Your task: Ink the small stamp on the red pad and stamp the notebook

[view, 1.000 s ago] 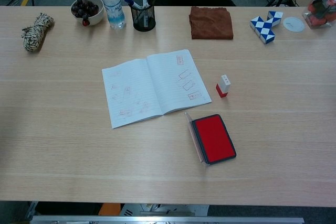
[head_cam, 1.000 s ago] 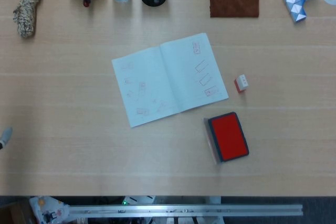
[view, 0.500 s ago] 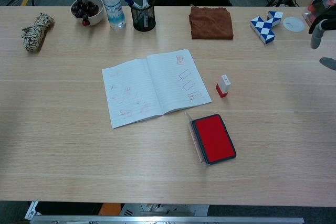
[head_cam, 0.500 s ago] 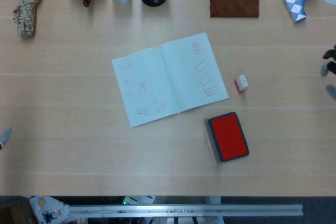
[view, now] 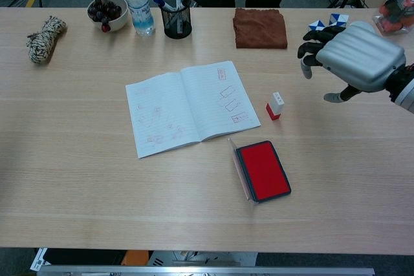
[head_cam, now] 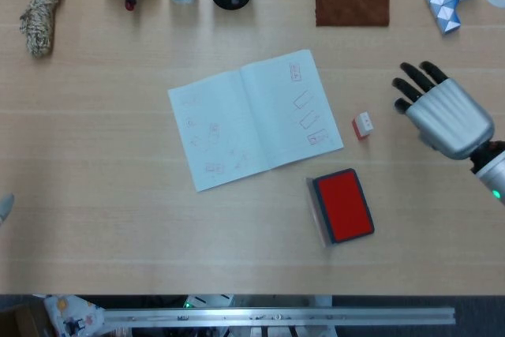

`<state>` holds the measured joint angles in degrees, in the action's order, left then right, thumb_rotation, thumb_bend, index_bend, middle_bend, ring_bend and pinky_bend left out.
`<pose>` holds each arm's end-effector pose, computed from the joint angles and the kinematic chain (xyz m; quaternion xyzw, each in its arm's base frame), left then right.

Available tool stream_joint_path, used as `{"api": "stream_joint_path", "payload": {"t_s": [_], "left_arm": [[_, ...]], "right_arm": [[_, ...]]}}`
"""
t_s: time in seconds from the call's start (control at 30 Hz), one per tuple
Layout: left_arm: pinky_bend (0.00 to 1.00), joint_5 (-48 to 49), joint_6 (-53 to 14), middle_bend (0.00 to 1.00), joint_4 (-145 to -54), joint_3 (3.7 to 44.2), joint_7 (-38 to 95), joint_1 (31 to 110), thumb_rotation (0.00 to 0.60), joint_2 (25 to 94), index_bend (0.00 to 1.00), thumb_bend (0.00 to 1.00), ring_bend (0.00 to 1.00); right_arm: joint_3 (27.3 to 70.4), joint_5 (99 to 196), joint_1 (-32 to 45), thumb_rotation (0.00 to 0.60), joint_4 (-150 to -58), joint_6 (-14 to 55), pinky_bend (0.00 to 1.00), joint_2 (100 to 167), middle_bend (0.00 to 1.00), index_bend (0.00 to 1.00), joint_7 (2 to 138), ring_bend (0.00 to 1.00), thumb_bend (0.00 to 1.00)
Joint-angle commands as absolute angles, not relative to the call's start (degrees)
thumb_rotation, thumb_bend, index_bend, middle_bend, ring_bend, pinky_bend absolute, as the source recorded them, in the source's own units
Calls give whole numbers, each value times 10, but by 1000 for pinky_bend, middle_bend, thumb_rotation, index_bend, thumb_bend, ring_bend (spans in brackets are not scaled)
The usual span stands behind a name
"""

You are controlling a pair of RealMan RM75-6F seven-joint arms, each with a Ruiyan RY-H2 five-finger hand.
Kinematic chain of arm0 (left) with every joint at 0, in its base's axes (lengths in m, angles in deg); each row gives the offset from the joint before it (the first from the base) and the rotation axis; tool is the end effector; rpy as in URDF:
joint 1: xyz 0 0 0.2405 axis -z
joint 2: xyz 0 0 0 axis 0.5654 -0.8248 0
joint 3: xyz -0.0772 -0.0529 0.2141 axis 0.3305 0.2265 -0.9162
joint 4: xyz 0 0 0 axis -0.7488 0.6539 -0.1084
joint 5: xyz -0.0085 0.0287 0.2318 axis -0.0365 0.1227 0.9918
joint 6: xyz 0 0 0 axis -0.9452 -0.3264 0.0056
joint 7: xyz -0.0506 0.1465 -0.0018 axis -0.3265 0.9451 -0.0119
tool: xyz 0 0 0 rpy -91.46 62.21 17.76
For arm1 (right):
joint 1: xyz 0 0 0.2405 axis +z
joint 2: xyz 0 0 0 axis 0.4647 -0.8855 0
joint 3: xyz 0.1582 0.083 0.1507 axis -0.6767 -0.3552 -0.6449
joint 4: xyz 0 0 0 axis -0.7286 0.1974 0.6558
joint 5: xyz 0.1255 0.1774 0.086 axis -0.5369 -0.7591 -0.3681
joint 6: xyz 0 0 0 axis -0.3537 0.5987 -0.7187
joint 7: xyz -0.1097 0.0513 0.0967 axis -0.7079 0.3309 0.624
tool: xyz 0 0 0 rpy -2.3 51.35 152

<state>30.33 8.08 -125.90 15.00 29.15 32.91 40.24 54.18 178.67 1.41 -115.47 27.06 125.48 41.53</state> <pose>-0.2798 0.1448 0.1213 -0.5670 -0.4171 -0.4138 0.5773 -0.1988 -0.2900 0.0059 0.8437 -0.1388 0.2769 0.4384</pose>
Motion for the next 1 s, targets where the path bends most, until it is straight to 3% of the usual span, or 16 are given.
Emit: {"api": "stream_joint_path", "payload": {"t_s": [0.03,0.47,1.0], "left_arm": [[172,302,80,67,-1259,150,290,329,600,402,113,198,146],[172,297,87,67,-1254,150,274,323,600,395,113,198,146],[172,292,90,67,-1252,152,265,318,600,392,113,198,146]], "right_arm": [[542,1779,36,600,-1122,292,215,1291,272,454,383,127,118],[544,1747,80,600,-1041,331,215,1380,267,427,336,127,124],[553,1717,105,600,-998,344,215,1422,267,426,342,126,155]]}}
